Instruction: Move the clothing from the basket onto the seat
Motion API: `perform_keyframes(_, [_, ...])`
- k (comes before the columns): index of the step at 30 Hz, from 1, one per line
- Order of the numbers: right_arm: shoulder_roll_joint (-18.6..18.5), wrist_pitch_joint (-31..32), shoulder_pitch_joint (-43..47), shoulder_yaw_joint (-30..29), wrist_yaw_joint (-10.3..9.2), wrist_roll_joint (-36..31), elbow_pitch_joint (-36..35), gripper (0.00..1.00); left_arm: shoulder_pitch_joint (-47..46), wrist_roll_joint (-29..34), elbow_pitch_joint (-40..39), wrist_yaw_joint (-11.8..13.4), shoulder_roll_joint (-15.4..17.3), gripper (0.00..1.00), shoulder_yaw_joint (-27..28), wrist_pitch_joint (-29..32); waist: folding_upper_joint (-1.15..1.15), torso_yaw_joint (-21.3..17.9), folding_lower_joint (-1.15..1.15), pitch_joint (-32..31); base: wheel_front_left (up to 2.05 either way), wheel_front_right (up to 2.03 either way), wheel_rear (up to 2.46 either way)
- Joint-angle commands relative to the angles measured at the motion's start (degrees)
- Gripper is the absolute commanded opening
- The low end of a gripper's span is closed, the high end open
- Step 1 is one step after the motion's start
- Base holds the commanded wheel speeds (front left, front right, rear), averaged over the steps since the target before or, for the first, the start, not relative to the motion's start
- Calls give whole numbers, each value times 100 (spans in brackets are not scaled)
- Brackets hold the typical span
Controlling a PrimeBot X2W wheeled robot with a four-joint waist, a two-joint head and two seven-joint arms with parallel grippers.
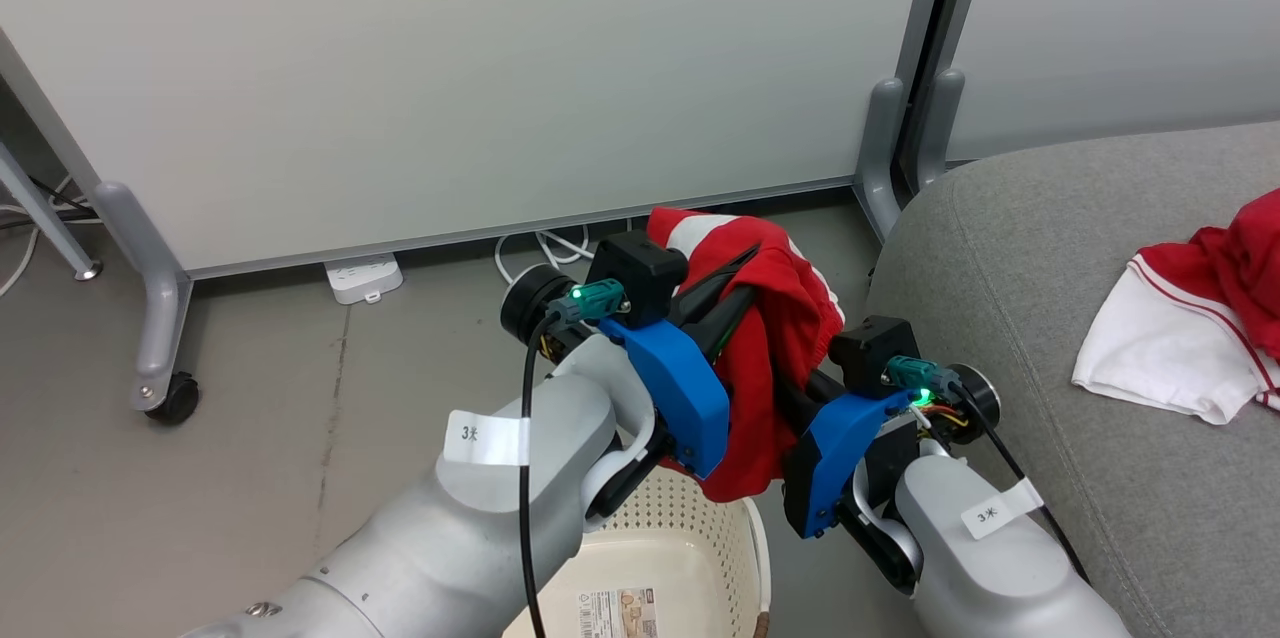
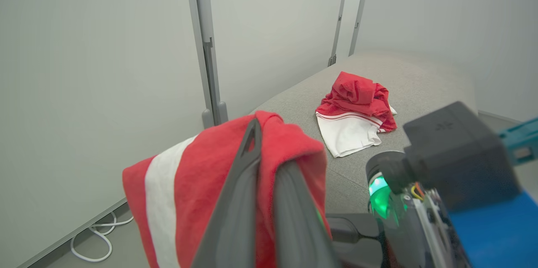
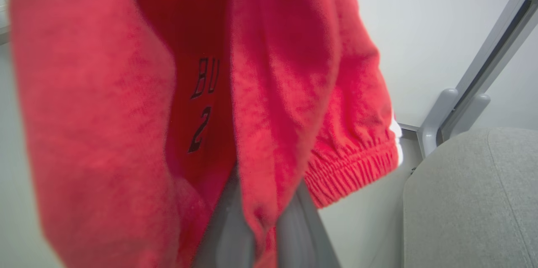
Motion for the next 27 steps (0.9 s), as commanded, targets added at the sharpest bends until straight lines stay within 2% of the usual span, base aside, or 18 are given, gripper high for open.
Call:
perform_keyframes(1, [-7,-44,-106,3,1,-19,22,0,-4,-21,11,-11,-6,0,31,-37,0,2,0,1,0,0,0])
perform_keyframes(21, [-7,-129,-149,43,1,36,105,0,30,95,4,-11,-6,0,205,-36,0,-47,0,66,0,0,0])
perform_keyframes(22, [-7,-139,-149,33,1,38,108,0,45,108,5,-11,-6,4,220,-36,0,-47,0,67,0,0,0])
perform_keyframes(23, [-7,-148,-148,25,1,40,111,0,64,122,4,-10,-6,36,238,-36,0,-47,0,67,0,0,0])
perform_keyframes(24, [-7,-153,-145,9,1,49,109,0,79,144,-6,5,-6,80,271,-36,0,-46,0,69,0,0,0])
perform_keyframes(25, [-7,-156,-143,3,1,62,108,0,108,187,-24,18,-6,100,311,-36,0,-46,0,72,0,0,0])
perform_keyframes(27, [-7,-172,-150,-17,1,84,97,0,197,276,-79,28,4,100,419,-35,0,-51,0,80,0,0,0])
